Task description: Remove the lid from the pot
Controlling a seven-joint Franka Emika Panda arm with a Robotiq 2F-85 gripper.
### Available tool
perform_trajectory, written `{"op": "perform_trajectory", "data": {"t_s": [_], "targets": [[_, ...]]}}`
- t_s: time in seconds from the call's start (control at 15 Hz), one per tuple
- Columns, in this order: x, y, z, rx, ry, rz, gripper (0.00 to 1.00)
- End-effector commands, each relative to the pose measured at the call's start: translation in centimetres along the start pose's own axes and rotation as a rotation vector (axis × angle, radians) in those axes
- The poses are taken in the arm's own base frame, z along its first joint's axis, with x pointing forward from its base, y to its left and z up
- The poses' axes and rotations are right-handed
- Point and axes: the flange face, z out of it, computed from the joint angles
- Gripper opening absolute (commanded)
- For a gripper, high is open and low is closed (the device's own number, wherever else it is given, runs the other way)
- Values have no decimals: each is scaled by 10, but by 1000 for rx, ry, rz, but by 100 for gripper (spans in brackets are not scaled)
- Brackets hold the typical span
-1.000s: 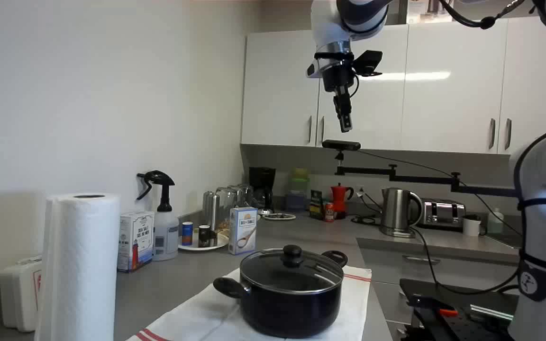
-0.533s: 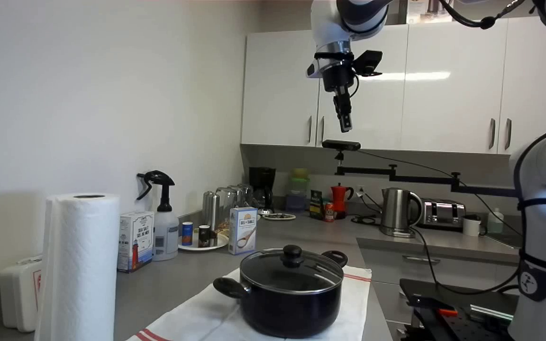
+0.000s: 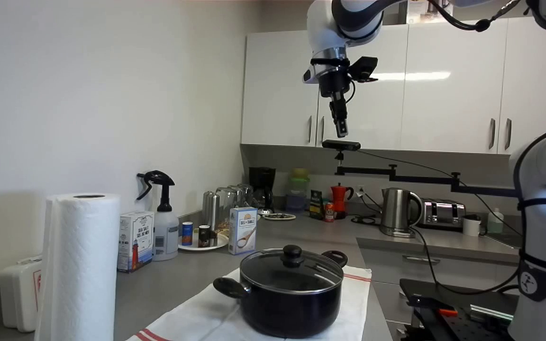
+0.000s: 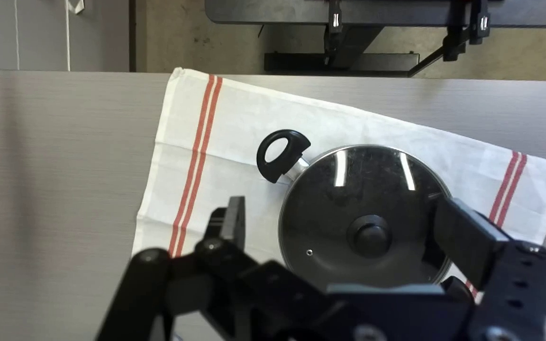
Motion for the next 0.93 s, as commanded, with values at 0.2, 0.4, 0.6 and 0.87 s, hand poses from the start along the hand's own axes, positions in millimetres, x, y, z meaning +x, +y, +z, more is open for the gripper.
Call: {"op": "perform_trajectory", "data": {"t_s": [0.2, 0.4, 0.6, 0.87], "targets": [[52, -8, 58, 45, 18, -53, 100], [78, -19, 91, 34, 47, -70, 100], [100, -30, 120, 40, 79, -93, 100], [120, -51, 155, 55, 114, -124, 100]]}}
